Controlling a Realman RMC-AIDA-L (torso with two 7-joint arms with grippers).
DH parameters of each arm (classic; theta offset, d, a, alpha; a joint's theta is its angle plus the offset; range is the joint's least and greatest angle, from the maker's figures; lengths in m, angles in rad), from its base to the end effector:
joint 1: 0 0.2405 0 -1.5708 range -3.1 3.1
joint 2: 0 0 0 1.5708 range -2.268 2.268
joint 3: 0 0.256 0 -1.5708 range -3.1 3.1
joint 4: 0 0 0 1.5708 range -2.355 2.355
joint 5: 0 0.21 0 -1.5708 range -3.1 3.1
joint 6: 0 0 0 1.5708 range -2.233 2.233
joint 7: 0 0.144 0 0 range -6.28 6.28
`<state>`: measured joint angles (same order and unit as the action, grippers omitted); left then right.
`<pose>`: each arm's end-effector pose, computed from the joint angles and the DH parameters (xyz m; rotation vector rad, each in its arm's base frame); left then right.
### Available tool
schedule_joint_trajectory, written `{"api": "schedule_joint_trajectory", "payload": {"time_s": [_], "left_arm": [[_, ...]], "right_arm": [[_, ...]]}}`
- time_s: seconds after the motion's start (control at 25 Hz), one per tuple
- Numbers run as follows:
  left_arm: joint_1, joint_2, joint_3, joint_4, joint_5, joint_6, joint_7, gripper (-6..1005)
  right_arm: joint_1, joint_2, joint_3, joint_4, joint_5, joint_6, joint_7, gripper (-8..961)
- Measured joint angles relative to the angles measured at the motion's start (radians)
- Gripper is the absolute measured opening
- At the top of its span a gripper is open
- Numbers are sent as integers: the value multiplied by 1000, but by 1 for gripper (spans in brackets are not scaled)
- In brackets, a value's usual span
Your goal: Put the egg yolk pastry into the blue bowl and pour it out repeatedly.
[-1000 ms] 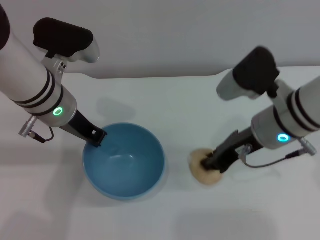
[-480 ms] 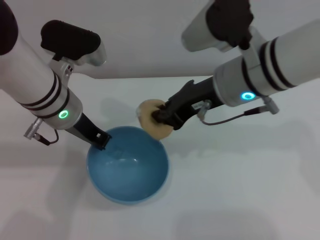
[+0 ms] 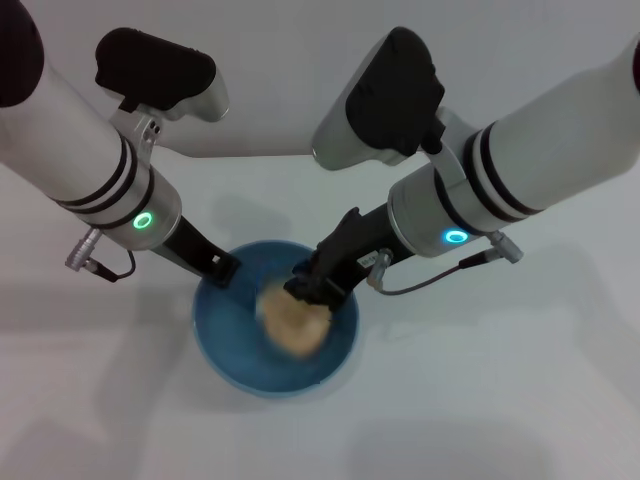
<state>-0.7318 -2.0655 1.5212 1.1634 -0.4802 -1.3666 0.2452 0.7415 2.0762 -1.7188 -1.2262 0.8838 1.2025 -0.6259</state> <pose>-0.1692 0.3846 -0.0304 -2.3719 -1.0969 0.4924 0.0908 0.3543 -0.0831 -2.8767 0.5313 -0.1764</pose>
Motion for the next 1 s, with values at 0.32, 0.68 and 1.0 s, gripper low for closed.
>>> {"api": "schedule_joint_trajectory", "payload": {"time_s": [0.32, 0.68, 1.0], "left_arm": [[0, 1, 6, 12, -6, 17, 4, 28], [38, 5, 54, 28, 4, 154, 5, 28], [167, 1, 320, 194, 121, 504, 0, 27]], "right_arm": [[-16, -5, 128, -14, -33, -27, 14, 323], [-144, -3, 476, -81, -46, -128, 22, 445], [-289, -1, 703, -29, -39, -230, 17, 445]]}}
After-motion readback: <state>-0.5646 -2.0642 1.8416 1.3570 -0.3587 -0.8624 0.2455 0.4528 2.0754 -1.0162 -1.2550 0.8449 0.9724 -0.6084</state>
